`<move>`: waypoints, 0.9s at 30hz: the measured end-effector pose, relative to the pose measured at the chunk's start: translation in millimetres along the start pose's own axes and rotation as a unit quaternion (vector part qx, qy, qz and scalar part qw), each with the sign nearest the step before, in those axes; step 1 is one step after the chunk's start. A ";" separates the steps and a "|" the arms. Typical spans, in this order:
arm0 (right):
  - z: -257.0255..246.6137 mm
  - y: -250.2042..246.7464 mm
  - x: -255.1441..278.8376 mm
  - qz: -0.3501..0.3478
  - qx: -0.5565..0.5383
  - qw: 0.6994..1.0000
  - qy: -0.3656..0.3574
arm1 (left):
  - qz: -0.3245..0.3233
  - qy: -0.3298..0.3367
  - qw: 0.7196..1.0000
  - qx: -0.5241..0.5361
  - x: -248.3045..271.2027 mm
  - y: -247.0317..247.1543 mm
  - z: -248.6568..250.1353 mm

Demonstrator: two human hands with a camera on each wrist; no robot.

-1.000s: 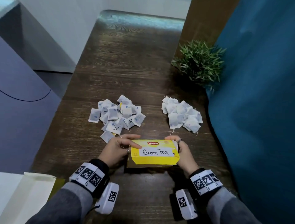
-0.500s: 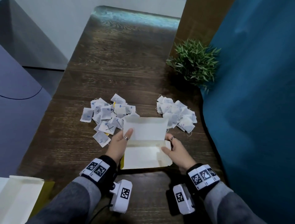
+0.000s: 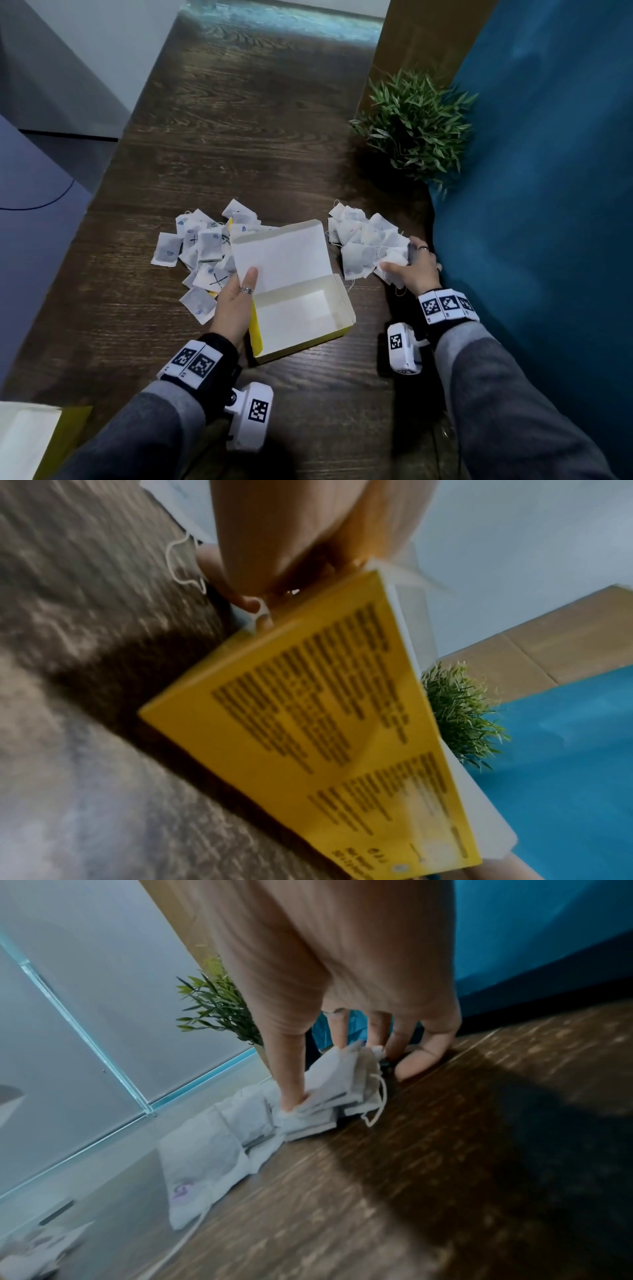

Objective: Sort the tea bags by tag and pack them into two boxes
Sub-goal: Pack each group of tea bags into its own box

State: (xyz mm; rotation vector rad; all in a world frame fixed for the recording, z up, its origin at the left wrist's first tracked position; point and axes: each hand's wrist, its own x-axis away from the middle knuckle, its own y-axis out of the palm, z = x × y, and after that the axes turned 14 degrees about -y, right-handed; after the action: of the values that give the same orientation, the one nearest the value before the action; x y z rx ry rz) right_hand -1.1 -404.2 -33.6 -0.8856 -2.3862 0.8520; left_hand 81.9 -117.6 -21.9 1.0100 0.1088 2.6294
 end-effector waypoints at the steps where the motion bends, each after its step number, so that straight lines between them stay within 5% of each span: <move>1: 2.1 2.3 -2.1 0.014 -0.038 0.999 0.005 | 0.000 -0.003 1.000 0.003 -0.1 -0.6 -0.8; 16: -28.6 -33.3 46.5 0.145 -0.087 0.978 -0.120 | -0.008 -0.060 0.998 0.026 -4.9 -10.1 -8.5; 18: -51.4 -38.1 68.3 0.096 -0.144 0.972 -0.158 | -0.010 -0.062 0.998 0.025 -3.8 -9.1 -7.9; 21: -81.6 -22.0 99.3 -0.067 -0.164 0.960 -0.215 | -0.009 -0.064 0.998 0.022 -2.8 -8.9 -8.2; 24: -99.4 10.4 115.6 -0.208 -0.107 0.944 -0.233 | -0.010 -0.058 0.998 0.009 -2.6 -10.0 -8.8; 27: -110.2 37.3 115.4 -0.265 -0.011 0.928 -0.260 | -0.021 -0.045 0.999 -0.016 -3.3 -14.2 -11.2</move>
State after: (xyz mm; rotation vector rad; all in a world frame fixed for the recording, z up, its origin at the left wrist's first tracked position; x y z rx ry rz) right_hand -0.1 -258.4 41.3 0.0280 -2.8730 0.9096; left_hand 80.6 -104.8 -35.0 1.1000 0.0671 2.5355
